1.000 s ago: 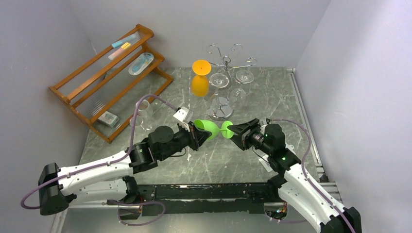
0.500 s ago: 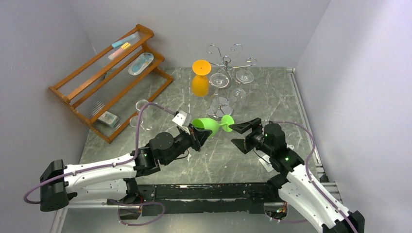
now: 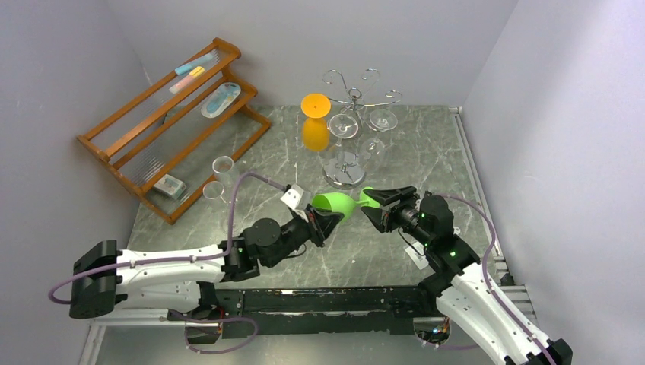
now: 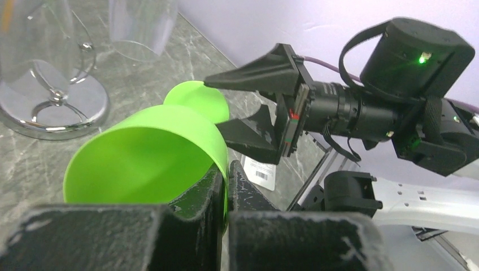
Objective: Place the wine glass upside down on the wine glass rack
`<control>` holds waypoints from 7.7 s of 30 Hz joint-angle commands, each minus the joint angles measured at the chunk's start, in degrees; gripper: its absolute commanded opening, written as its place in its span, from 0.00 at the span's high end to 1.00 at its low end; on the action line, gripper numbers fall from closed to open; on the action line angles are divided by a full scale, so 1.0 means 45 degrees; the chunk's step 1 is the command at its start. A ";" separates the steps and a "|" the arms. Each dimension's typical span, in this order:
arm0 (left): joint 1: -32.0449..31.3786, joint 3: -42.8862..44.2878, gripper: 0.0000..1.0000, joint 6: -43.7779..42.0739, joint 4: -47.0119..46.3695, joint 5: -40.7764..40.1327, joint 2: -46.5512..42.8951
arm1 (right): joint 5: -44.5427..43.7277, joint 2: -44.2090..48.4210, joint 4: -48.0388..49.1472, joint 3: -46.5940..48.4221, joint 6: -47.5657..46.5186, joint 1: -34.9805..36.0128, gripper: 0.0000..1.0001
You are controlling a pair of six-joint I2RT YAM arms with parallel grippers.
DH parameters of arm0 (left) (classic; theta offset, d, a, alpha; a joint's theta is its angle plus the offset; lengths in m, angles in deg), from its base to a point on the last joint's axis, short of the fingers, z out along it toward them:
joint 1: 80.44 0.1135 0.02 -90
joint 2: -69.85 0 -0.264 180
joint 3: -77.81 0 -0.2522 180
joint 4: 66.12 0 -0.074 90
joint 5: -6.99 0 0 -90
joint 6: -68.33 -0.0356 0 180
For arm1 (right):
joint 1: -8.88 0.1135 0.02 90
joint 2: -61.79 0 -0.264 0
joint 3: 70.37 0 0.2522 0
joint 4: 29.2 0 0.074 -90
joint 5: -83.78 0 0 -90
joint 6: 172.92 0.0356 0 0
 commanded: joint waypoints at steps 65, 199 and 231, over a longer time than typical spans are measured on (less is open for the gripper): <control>-0.1625 0.1702 0.17 0.2420 0.3433 -0.1688 0.0735 | -0.4115 -0.1485 0.1058 0.0895 -0.6232 0.0078 1.00; 0.3222 0.5275 0.24 0.5039 0.7946 0.0928 -0.1547 | -0.5354 -0.0657 -0.4210 0.9623 -1.1703 0.0147 1.00; 0.3222 0.6478 0.16 0.0962 0.9802 -0.0251 -0.1159 | -0.6067 -1.0214 0.1570 1.4348 -1.6126 -0.1836 1.00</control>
